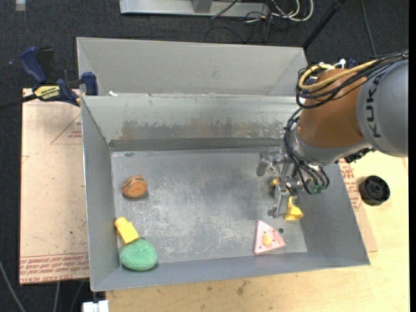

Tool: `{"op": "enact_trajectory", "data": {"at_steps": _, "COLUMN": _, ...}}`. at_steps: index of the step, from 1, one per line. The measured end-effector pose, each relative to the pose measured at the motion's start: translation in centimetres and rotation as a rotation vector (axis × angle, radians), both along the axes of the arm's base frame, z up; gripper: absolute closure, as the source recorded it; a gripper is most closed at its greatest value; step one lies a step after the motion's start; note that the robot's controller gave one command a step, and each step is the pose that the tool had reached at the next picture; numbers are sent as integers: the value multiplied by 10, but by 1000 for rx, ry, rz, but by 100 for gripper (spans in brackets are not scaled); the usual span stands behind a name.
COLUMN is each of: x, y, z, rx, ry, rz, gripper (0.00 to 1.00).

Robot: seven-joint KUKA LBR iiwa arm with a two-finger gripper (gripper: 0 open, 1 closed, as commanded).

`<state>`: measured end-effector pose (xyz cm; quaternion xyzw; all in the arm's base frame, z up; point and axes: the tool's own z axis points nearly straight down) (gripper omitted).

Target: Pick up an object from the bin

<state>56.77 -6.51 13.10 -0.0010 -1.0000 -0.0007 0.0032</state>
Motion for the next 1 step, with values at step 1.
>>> {"op": "enact_trajectory", "data": {"at_steps": 1, "x": 2, "y": 0, "z": 5, "rx": -1, "ry": -8, "rz": 2, "gripper": 0}}
